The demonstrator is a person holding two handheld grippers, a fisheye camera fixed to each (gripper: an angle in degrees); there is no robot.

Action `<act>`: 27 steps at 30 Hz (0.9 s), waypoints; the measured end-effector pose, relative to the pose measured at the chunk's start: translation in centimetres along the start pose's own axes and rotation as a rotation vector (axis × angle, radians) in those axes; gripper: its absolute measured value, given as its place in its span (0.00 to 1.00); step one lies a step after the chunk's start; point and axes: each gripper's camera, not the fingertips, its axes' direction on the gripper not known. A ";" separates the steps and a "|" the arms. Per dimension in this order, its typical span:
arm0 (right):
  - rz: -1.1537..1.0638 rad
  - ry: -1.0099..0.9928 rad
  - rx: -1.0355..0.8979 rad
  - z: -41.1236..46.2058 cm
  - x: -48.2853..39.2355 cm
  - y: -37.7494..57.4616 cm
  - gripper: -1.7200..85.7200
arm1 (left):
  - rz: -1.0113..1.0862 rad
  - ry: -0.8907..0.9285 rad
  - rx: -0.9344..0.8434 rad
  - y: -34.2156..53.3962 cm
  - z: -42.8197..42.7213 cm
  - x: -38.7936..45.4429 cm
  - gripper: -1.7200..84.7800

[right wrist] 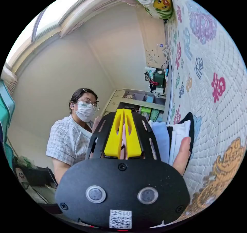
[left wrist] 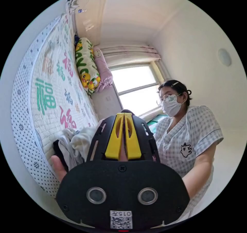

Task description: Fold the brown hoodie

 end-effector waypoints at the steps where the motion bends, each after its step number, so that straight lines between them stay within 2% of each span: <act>1: 0.017 -0.026 -0.011 0.1 0.8 -0.3 0.01 | 0.004 0.017 0.016 0.1 -0.1 -0.3 0.01; 3: 0.085 -0.140 -0.001 0.0 3.2 -1.4 0.01 | -0.005 0.095 0.110 0.9 -0.4 -1.9 0.01; 6: 0.068 -0.115 0.013 0.0 2.9 -2.2 0.01 | -0.063 0.178 0.152 1.1 -0.6 -3.3 0.01; 13: 0.138 -0.198 0.066 2.6 2.5 -3.3 0.01 | -0.122 0.150 0.255 1.2 -2.0 -2.0 0.01; 19: 0.170 -0.144 0.027 6.6 -0.4 -5.9 0.01 | -0.131 0.120 0.324 0.5 -1.7 0.9 0.01; 25: 0.139 -0.161 -0.044 14.0 -1.9 -15.2 0.01 | -0.037 0.134 0.349 -6.4 0.1 2.7 0.01; 27: 0.109 -0.161 -0.087 18.0 -1.7 -22.3 0.01 | 0.015 0.132 0.337 -12.6 1.0 2.4 0.01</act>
